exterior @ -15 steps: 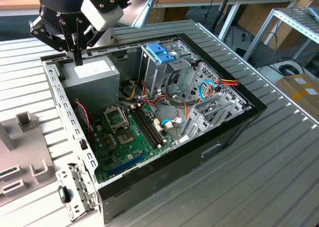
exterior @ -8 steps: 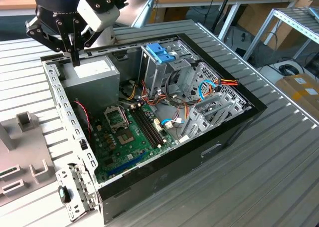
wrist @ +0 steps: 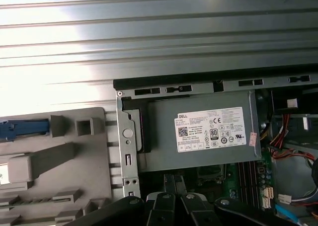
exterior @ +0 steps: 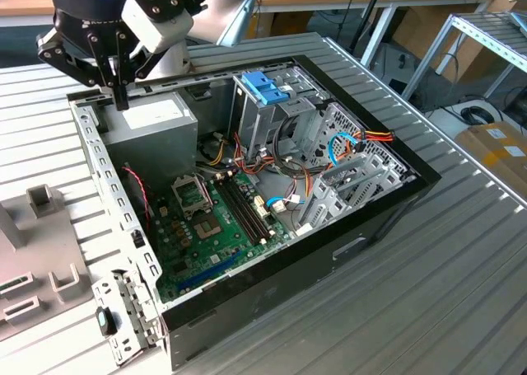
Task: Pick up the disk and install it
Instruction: 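Reach for the disk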
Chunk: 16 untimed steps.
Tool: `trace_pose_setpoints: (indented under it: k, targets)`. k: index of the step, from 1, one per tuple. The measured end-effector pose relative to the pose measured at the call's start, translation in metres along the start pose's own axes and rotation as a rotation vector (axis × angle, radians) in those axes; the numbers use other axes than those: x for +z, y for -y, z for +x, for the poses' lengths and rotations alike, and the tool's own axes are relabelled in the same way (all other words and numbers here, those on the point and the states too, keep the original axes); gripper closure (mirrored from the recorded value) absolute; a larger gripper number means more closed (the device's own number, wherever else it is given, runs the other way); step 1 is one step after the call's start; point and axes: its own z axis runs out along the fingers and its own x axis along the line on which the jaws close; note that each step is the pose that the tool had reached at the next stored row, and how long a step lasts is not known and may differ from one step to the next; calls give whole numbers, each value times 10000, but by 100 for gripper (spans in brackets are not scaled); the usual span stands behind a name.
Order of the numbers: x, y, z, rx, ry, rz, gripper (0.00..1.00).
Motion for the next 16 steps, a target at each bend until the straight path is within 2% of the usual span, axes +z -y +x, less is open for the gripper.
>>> trace_pose_setpoints:
  k: [16]
  targets:
    - [-3, 7, 87, 0, 0, 1, 89]
